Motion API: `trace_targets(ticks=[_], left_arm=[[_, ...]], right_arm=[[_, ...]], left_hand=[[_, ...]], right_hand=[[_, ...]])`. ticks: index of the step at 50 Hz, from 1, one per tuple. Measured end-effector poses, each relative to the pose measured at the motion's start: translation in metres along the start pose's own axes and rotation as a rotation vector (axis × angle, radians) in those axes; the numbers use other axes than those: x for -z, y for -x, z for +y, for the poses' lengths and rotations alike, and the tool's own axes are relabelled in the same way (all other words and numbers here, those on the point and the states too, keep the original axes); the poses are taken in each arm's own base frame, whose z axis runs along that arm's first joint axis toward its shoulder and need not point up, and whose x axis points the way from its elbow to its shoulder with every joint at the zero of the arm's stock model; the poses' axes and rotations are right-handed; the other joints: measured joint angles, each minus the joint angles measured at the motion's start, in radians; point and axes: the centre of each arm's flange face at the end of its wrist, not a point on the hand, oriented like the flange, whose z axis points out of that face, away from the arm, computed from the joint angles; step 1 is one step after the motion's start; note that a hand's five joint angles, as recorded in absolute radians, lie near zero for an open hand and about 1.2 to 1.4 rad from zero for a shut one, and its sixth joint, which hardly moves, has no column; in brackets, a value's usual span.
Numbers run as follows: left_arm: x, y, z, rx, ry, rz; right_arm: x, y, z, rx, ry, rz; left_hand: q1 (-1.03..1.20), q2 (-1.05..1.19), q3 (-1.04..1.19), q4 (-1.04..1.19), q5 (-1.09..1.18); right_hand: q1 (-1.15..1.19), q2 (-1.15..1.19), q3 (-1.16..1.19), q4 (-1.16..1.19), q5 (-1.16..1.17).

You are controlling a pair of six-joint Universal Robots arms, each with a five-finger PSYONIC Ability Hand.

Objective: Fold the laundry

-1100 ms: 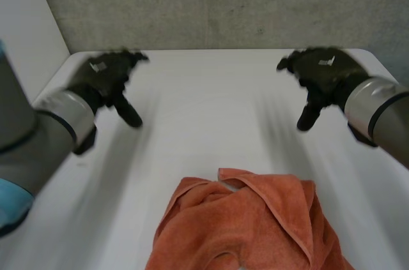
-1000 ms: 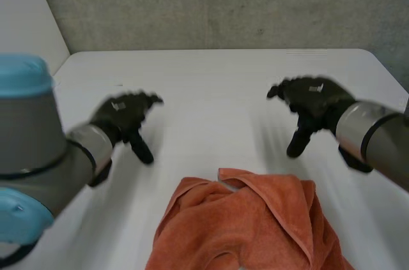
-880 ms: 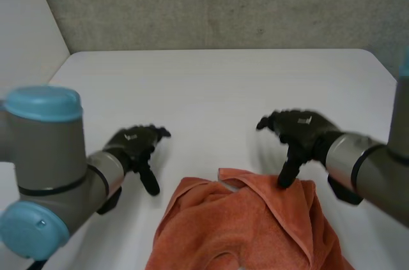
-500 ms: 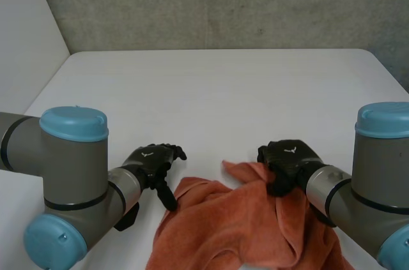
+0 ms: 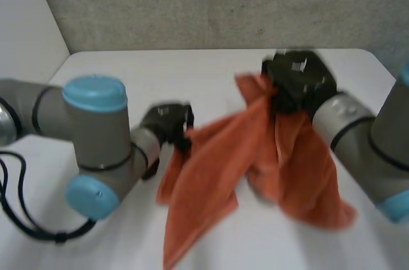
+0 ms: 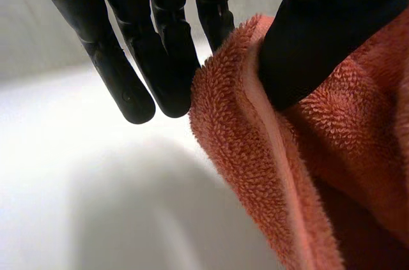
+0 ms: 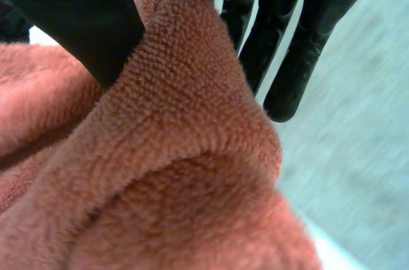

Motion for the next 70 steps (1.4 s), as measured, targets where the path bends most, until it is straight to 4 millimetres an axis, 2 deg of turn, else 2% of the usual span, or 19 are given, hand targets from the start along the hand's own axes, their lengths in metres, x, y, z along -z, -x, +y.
trace_targets(ticks=[1,3,4,7,12,18,22,24,25,26,27,28,34,43,45,55,61,66,70], left_arm=[[-0.005,0.003,-0.023,-0.001,-0.091,-0.019],[-0.006,0.007,-0.046,-0.002,-0.182,-0.042],[-0.005,0.012,-0.076,-0.002,-0.307,-0.073],[0.005,0.02,-0.123,-0.006,-0.506,-0.119],[0.024,0.026,-0.16,-0.031,-0.686,-0.16],[0.024,0.027,-0.14,-0.066,-0.645,-0.164],[0.012,0.03,-0.098,-0.077,-0.506,-0.158],[0.006,0.031,-0.077,-0.079,-0.434,-0.158],[0.006,0.031,-0.077,-0.079,-0.434,-0.158],[0.003,0.033,-0.06,-0.08,-0.375,-0.159],[0.001,0.033,-0.051,-0.08,-0.343,-0.159],[0.001,0.034,-0.04,-0.08,-0.301,-0.161],[0.005,0.035,-0.017,-0.081,-0.209,-0.164],[0.022,0.033,-0.023,-0.082,-0.215,-0.162],[0.032,0.031,-0.03,-0.092,-0.235,-0.16],[0.067,0.016,-0.064,-0.224,-0.338,-0.151],[0.089,-0.001,-0.081,-0.319,-0.396,-0.126],[0.106,-0.013,-0.087,-0.393,-0.418,-0.092],[0.117,-0.019,-0.087,-0.435,-0.422,-0.055]], right_arm=[[-0.003,-0.004,-0.008,0.006,-0.045,0.015],[-0.008,-0.012,-0.031,0.023,-0.167,0.056],[-0.011,-0.021,-0.053,0.041,-0.298,0.098],[-0.011,-0.03,-0.081,0.062,-0.461,0.148],[-0.009,-0.032,-0.088,0.068,-0.511,0.162],[-0.005,-0.021,-0.052,0.04,-0.294,0.092],[-0.002,-0.009,0.002,0.005,0.004,0.005],[-0.001,-0.005,0.02,0.001,0.106,-0.022],[-0.001,-0.005,0.02,0.001,0.106,-0.022],[0.0,-0.003,0.034,0.003,0.188,-0.042],[0.002,-0.003,0.053,0.018,0.306,-0.068],[0.003,-0.003,0.061,0.03,0.366,-0.079],[0.001,-0.011,0.073,0.057,0.454,-0.076],[-0.005,-0.022,0.051,0.028,0.34,-0.008],[-0.01,-0.026,0.031,-0.02,0.254,0.019],[-0.042,-0.03,0.002,-0.159,0.101,-0.047],[-0.069,-0.025,0.007,-0.188,0.057,-0.166],[-0.091,-0.012,0.027,-0.208,0.059,-0.296],[-0.106,0.011,0.049,-0.233,0.086,-0.427]], left_hand=[[0.0,0.001,0.002,0.0,0.0],[0.0,0.002,0.003,0.002,0.0],[0.0,0.003,0.003,0.003,0.0],[0.0,0.004,0.004,0.004,0.0],[0.0,0.006,0.007,0.004,0.0],[0.0,0.007,0.008,0.004,0.0],[0.0,0.009,0.01,0.004,0.0],[0.0,0.01,0.011,0.004,0.0],[0.0,0.01,0.011,0.004,0.0],[0.0,0.01,0.011,0.004,0.0],[0.0,0.01,0.011,0.004,0.0],[0.0,0.01,0.011,0.004,0.0],[0.0,0.011,0.011,0.004,0.0],[0.0,0.011,0.011,0.004,0.0],[0.0,0.011,0.011,0.004,0.0],[0.0,0.012,0.013,0.004,0.0],[0.0,0.012,0.013,0.004,0.0],[0.0,0.013,0.013,0.008,0.0],[0.0,0.013,0.014,0.008,0.0]], right_hand=[[0.0,0.0,0.0,0.0,0.0],[0.0,0.0,0.0,0.0,0.0],[0.0,0.0,0.0,0.0,0.0],[0.0,0.0,0.0,0.0,0.003],[0.0,0.0,0.0,0.0,0.016],[0.0,0.0,0.0,0.0,0.016],[-0.004,-0.051,-0.051,-0.057,-0.009],[-0.004,-0.079,-0.082,-0.089,-0.028],[-0.004,-0.079,-0.082,-0.089,-0.028],[-0.12,-0.209,-0.194,-0.201,-0.136],[-0.48,-0.58,-0.576,-0.583,-0.509],[-0.613,-0.777,-0.766,-0.774,-0.707],[-0.703,-0.89,-0.907,-0.914,-0.857],[-0.703,-0.891,-0.911,-0.914,-0.859],[-0.703,-0.891,-0.911,-0.914,-0.859],[-0.703,-0.891,-0.911,-0.914,-0.859],[-0.703,-0.891,-0.911,-0.914,-0.859],[-0.703,-0.891,-0.911,-0.914,-0.859],[-0.703,-0.891,-0.911,-0.914,-0.858]])
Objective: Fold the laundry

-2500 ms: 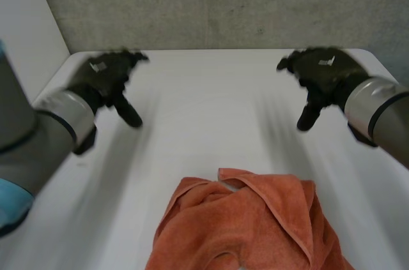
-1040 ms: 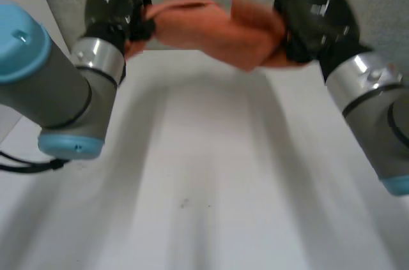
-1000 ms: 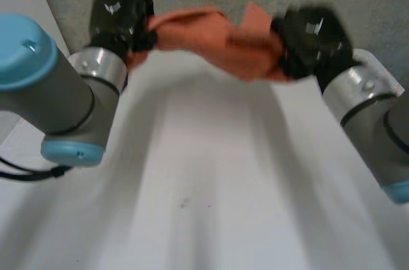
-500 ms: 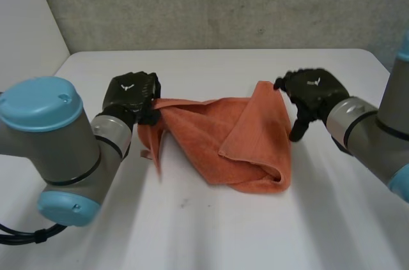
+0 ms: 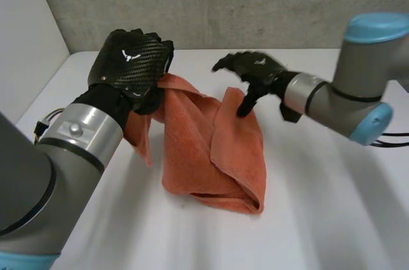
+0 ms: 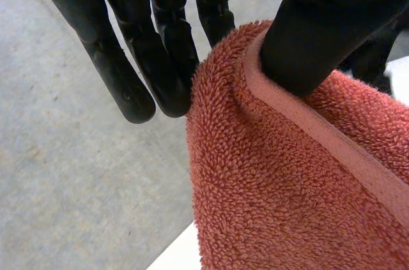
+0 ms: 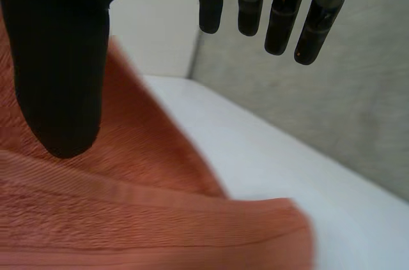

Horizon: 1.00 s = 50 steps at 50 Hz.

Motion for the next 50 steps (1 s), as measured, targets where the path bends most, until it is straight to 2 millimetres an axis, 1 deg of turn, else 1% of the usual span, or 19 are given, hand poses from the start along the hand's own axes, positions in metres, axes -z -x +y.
trace_targets(ticks=[7,9,10,11,13,15,18,22,23,24,25,27,32,36,38,41,43,46,50], left_arm=[[0.009,-0.002,-0.003,-0.024,-0.004,0.034],[0.013,-0.003,-0.004,-0.036,0.0,0.045],[0.013,-0.002,-0.004,-0.038,0.0,0.045],[0.013,-0.002,-0.004,-0.04,0.001,0.045],[0.013,-0.001,-0.003,-0.044,0.004,0.041],[0.011,0.001,-0.002,-0.047,0.006,0.033],[0.008,0.006,0.0,-0.05,0.012,0.018],[0.0,0.016,0.007,-0.054,0.03,-0.018],[-0.005,0.023,0.013,-0.056,0.046,-0.039],[-0.005,0.023,0.013,-0.056,0.046,-0.039],[-0.009,0.028,0.018,-0.057,0.057,-0.053],[-0.017,0.036,0.029,-0.058,0.087,-0.077],[-0.029,0.042,0.047,-0.056,0.128,-0.093],[-0.036,0.041,0.058,-0.055,0.146,-0.092],[-0.04,0.038,0.066,-0.055,0.158,-0.089],[-0.041,0.036,0.071,-0.055,0.169,-0.084],[-0.042,0.031,0.084,-0.054,0.199,-0.07],[-0.042,0.027,0.094,-0.053,0.226,-0.057],[-0.042,0.022,0.106,-0.05,0.263,-0.041]], right_arm=[[-0.021,0.018,0.023,-0.024,0.035,-0.11],[-0.032,0.032,0.04,-0.04,0.063,-0.169],[-0.034,0.034,0.042,-0.041,0.066,-0.175],[-0.037,0.036,0.045,-0.041,0.068,-0.179],[-0.044,0.038,0.047,-0.029,0.058,-0.168],[-0.049,0.033,0.041,-0.005,0.03,-0.117],[-0.052,0.023,0.026,0.025,-0.019,-0.026],[-0.049,0.002,-0.013,0.068,-0.129,0.149],[-0.044,-0.004,-0.03,0.082,-0.171,0.206],[-0.044,-0.004,-0.03,0.082,-0.171,0.206],[-0.038,-0.009,-0.044,0.093,-0.203,0.249],[-0.018,-0.018,-0.074,0.128,-0.25,0.326],[0.018,-0.02,-0.101,0.206,-0.24,0.386],[0.046,-0.01,-0.107,0.288,-0.186,0.408],[0.068,0.002,-0.103,0.354,-0.112,0.419],[0.081,0.011,-0.096,0.385,-0.044,0.42],[0.105,0.03,-0.07,0.424,0.144,0.399],[0.115,0.04,-0.046,0.429,0.285,0.362],[0.115,0.045,-0.014,0.412,0.431,0.306]], left_hand=[[0.0,0.0,0.0,0.0,0.0],[0.0,0.001,0.0,0.0,0.0],[0.0,0.001,0.0,0.0,0.0],[0.0,0.001,0.0,0.0,0.0],[0.0,0.001,0.0,0.0,0.0],[0.0,0.001,0.0,0.0,0.0],[0.0,0.001,0.0,0.0,0.0],[0.0,0.001,0.0,0.0,0.0],[0.0,0.001,0.0,0.0,0.0],[0.0,0.001,0.0,0.0,0.0],[0.0,0.001,0.0,0.0,0.0],[0.0,0.003,0.003,0.001,0.0],[0.0,0.006,0.003,0.001,0.027],[0.0,0.008,0.004,0.001,0.06],[0.0,0.008,0.004,0.001,0.06],[0.0,0.008,0.004,0.001,0.06],[0.0,0.008,0.004,0.001,0.06],[0.0,0.008,0.004,0.001,0.06],[0.0,0.008,0.004,0.001,0.06]], right_hand=[[0.0,0.0,0.0,0.0,0.0],[0.0,0.0,0.0,0.0,0.0],[0.12,0.128,0.134,0.131,0.13],[0.12,0.128,0.134,0.131,0.13],[0.501,0.592,0.573,0.567,0.53],[0.701,0.832,0.832,0.827,0.796],[0.73,0.894,0.904,0.903,0.876],[0.73,0.896,0.911,0.915,0.879],[0.73,0.896,0.911,0.915,0.879],[0.73,0.896,0.911,0.915,0.879],[0.73,0.896,0.911,0.915,0.879],[0.73,0.896,0.911,0.915,0.879],[0.73,0.896,0.911,0.915,0.879],[0.73,0.896,0.911,0.916,0.879],[0.73,0.896,0.911,0.916,0.879],[0.73,0.896,0.911,0.916,0.879],[0.73,0.896,0.911,0.916,0.879],[0.73,0.896,0.911,0.916,0.879],[0.73,0.896,0.911,0.916,0.879]])
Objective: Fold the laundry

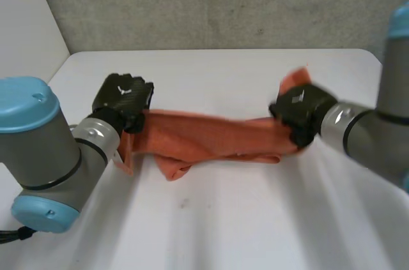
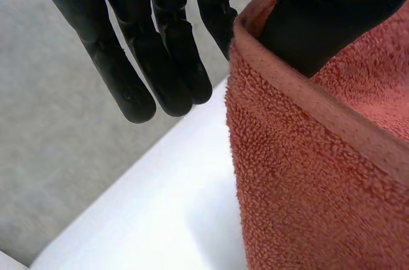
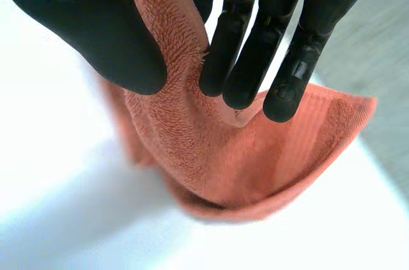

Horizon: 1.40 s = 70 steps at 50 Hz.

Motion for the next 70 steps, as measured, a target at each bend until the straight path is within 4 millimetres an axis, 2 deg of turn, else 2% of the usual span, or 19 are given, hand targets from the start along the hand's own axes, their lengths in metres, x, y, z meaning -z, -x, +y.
trace_targets(ticks=[7,11,13,15,17,19,20,23,26,29,32,38,39,41,46,51,54,59,70], left_arm=[[-0.008,-0.009,0.021,-0.022,0.058,0.027],[-0.012,-0.011,0.026,-0.04,0.065,0.031],[-0.03,-0.01,0.026,-0.112,0.035,0.018],[-0.036,-0.008,0.021,-0.131,0.012,0.006],[-0.048,-0.002,0.011,-0.162,-0.039,-0.022],[-0.068,0.012,-0.017,-0.209,-0.155,-0.091],[-0.068,0.012,-0.017,-0.209,-0.155,-0.091],[-0.084,0.039,-0.072,-0.233,-0.368,-0.225],[-0.082,0.076,-0.135,-0.225,-0.619,-0.39],[-0.069,0.099,-0.168,-0.188,-0.768,-0.473],[-0.06,0.108,-0.173,-0.138,-0.807,-0.478],[-0.057,0.101,-0.142,-0.077,-0.723,-0.42],[-0.058,0.091,-0.115,-0.06,-0.639,-0.38],[-0.058,0.085,-0.1,-0.055,-0.592,-0.357],[-0.057,0.053,-0.028,-0.046,-0.374,-0.251],[-0.047,0.025,0.03,-0.057,-0.19,-0.162],[-0.039,0.016,0.049,-0.075,-0.117,-0.13],[-0.026,0.012,0.059,-0.106,-0.05,-0.105],[0.0,0.016,0.048,-0.119,-0.022,-0.098]], right_arm=[[-0.041,0.018,0.032,-0.01,0.114,-0.085],[-0.052,0.016,0.033,-0.013,0.104,-0.075],[-0.079,-0.001,0.022,-0.005,0.018,0.012],[-0.085,-0.009,0.014,0.001,-0.024,0.056],[-0.091,-0.024,-0.001,0.01,-0.096,0.134],[-0.096,-0.058,-0.039,0.025,-0.274,0.318],[-0.096,-0.058,-0.039,0.025,-0.274,0.318],[-0.086,-0.096,-0.087,0.022,-0.514,0.533],[-0.057,-0.124,-0.126,0.005,-0.741,0.701],[-0.03,-0.134,-0.143,-0.015,-0.869,0.768],[-0.017,-0.13,-0.14,-0.029,-0.905,0.756],[-0.023,-0.104,-0.109,-0.042,-0.829,0.654],[-0.032,-0.088,-0.088,-0.048,-0.758,0.594],[-0.036,-0.079,-0.076,-0.053,-0.714,0.561],[-0.061,-0.038,-0.02,-0.079,-0.486,0.404],[-0.084,0.002,0.036,-0.112,-0.219,0.235],[-0.087,0.016,0.057,-0.129,-0.094,0.155],[-0.076,0.023,0.064,-0.146,0.01,0.085],[-0.034,0.032,0.058,-0.164,0.102,-0.038]], left_hand=[[0.0,0.0,0.0,0.0,0.0],[0.0,0.0,0.0,0.0,0.0],[0.0,0.0,0.0,0.0,0.0],[0.0,0.0,0.0,0.0,0.0],[0.0,0.0,0.0,0.0,0.0],[0.0,0.001,0.001,0.0,0.0],[0.0,0.001,0.001,0.0,0.0],[0.0,0.002,0.001,0.0,0.0],[0.0,0.003,0.001,0.0,0.0],[0.0,0.003,0.001,0.0,0.0],[0.0,0.003,0.001,0.0,0.0],[0.0,0.003,0.001,0.0,0.0],[0.0,0.003,0.001,0.0,0.0],[0.0,0.003,0.001,0.0,0.0],[0.0,0.003,0.001,0.0,0.0],[0.0,0.003,0.001,0.0,0.0],[0.0,0.003,0.001,0.0,0.0],[0.0,0.003,0.001,0.0,0.0],[0.0,0.003,0.001,0.0,0.0]], right_hand=[[0.0,0.0,0.0,0.0,0.009],[0.0,0.0,0.0,0.0,0.01],[0.0,0.0,0.0,0.0,0.012],[0.0,0.0,0.0,0.0,0.012],[0.0,0.0,0.002,0.0,0.012],[0.0,0.0,0.003,0.0,0.012],[0.0,0.0,0.003,0.0,0.012],[0.0,0.0,0.003,0.0,0.012],[0.0,0.0,0.003,0.0,0.012],[0.0,0.0,0.003,0.0,0.012],[0.0,0.0,0.004,0.0,0.012],[0.0,0.0,0.004,0.0,0.012],[0.0,0.0,0.005,0.0,0.012],[0.0,0.0,0.005,0.0,0.012],[0.0,0.0,0.005,0.0,0.013],[0.0,0.0,0.005,0.0,0.014],[0.0,0.0,0.005,0.0,0.014],[0.0,0.0,0.005,0.0,0.014],[-0.068,-0.12,-0.119,-0.113,-0.071]])
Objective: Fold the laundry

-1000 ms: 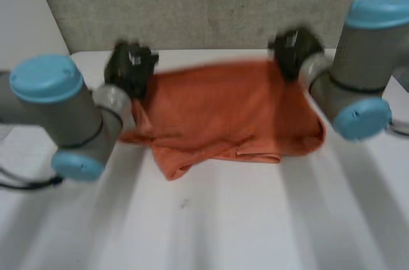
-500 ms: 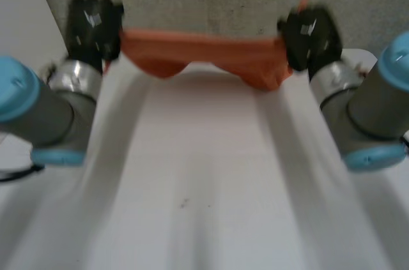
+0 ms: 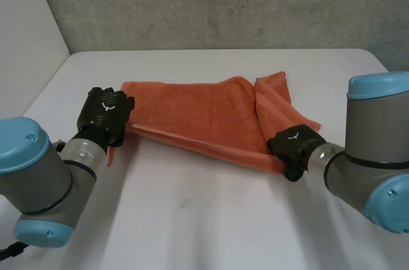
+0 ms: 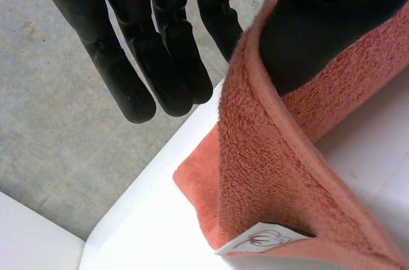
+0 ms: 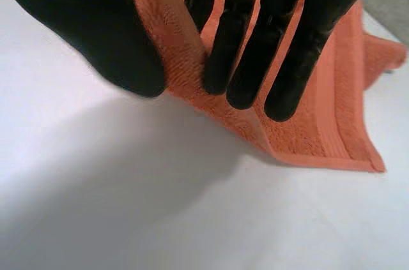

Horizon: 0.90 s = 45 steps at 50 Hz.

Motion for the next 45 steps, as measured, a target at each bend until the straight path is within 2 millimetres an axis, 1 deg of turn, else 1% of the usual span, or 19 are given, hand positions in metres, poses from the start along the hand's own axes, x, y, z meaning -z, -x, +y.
trace_targets(ticks=[1,2,3,4,5,6,8,9,11,14,15,18,19,23,24,27,38,41,45], left_arm=[[0.001,0.0,0.0,0.0,0.001,0.0],[0.002,0.0,0.0,0.0,0.002,0.0],[0.003,0.001,-0.001,0.001,0.003,0.0],[0.003,0.001,0.0,0.001,0.004,0.0],[0.004,0.002,0.0,0.001,0.005,-0.002],[0.004,0.002,0.0,0.001,0.005,-0.002],[0.003,0.005,0.001,0.002,0.011,-0.011],[0.003,0.005,0.001,0.002,0.011,-0.011],[0.001,0.009,0.003,0.003,0.017,-0.023],[0.0,0.011,0.004,0.003,0.018,-0.029],[-0.001,0.014,0.005,0.004,0.019,-0.038],[-0.003,0.018,0.005,0.006,0.018,-0.047],[-0.005,0.02,0.005,0.007,0.018,-0.054],[-0.008,0.025,0.006,0.009,0.018,-0.069],[-0.008,0.025,0.006,0.009,0.018,-0.069],[-0.01,0.029,0.007,0.011,0.02,-0.081],[-0.017,0.034,0.01,0.01,0.024,-0.096],[-0.02,0.038,0.012,0.011,0.027,-0.106],[-0.023,0.041,0.014,0.011,0.032,-0.114]], right_arm=[[0.001,0.0,-0.001,-0.001,-0.001,-0.007],[0.004,0.001,-0.002,-0.003,-0.006,-0.02],[0.007,0.002,-0.005,-0.006,-0.015,-0.032],[0.008,0.002,-0.007,-0.007,-0.021,-0.038],[0.01,0.001,-0.009,-0.009,-0.033,-0.043],[0.01,0.001,-0.009,-0.009,-0.033,-0.043],[0.011,-0.01,-0.019,-0.027,-0.089,-0.016],[0.011,-0.01,-0.019,-0.027,-0.089,-0.016],[0.008,-0.03,-0.028,-0.067,-0.154,0.046],[0.006,-0.039,-0.03,-0.086,-0.176,0.073],[0.004,-0.056,-0.032,-0.119,-0.21,0.12],[0.001,-0.069,-0.031,-0.14,-0.23,0.154],[-0.001,-0.078,-0.029,-0.148,-0.243,0.173],[-0.007,-0.095,-0.022,-0.152,-0.258,0.195],[-0.007,-0.095,-0.022,-0.152,-0.258,0.195],[-0.019,-0.108,-0.008,-0.158,-0.242,0.188],[-0.045,-0.112,0.018,-0.176,-0.217,0.103],[-0.055,-0.112,0.026,-0.175,-0.222,0.075],[-0.062,-0.112,0.031,-0.163,-0.228,0.056]], left_hand=[[0.0,0.0,0.0,0.0,0.0],[0.001,0.0,0.0,0.0,0.0],[0.005,0.0,0.0,0.0,0.0],[0.005,0.0,0.0,0.0,0.0],[0.006,0.0,0.0,0.0,0.0],[0.006,0.0,0.0,0.0,0.0],[0.005,0.0,0.0,0.0,0.0],[0.005,0.0,0.0,0.0,0.0],[0.005,0.0,0.0,0.0,0.0],[0.005,0.0,0.0,0.0,0.0],[0.005,0.0,0.0,0.0,0.0],[0.005,0.0,0.0,0.0,0.0],[0.005,0.0,0.0,0.0,0.0],[0.005,0.0,0.0,0.0,0.0],[0.005,0.0,0.0,0.0,0.0],[0.005,0.0,0.0,0.0,0.0],[0.005,0.0,0.0,0.0,0.0],[0.005,0.0,0.0,0.0,0.0],[0.005,0.0,0.0,0.0,0.0]], right_hand=[[0.0,0.0,0.0,0.0,0.0],[-0.233,-0.275,-0.272,-0.273,-0.261],[-0.338,-0.387,-0.386,-0.402,-0.393],[-0.338,-0.387,-0.386,-0.402,-0.393],[-0.444,-0.512,-0.518,-0.534,-0.531],[-0.444,-0.512,-0.518,-0.534,-0.531],[-0.573,-0.657,-0.671,-0.692,-0.692],[-0.573,-0.657,-0.671,-0.692,-0.692],[-0.586,-0.666,-0.689,-0.711,-0.714],[-0.586,-0.666,-0.689,-0.711,-0.714],[-0.586,-0.666,-0.689,-0.711,-0.714],[-0.586,-0.666,-0.689,-0.711,-0.714],[-0.586,-0.666,-0.689,-0.71,-0.713],[-0.586,-0.666,-0.687,-0.709,-0.71],[-0.586,-0.666,-0.687,-0.709,-0.71],[-0.586,-0.666,-0.687,-0.709,-0.71],[-0.578,-0.663,-0.681,-0.685,-0.677],[-0.494,-0.593,-0.574,-0.586,-0.603],[-0.471,-0.544,-0.544,-0.558,-0.579]])
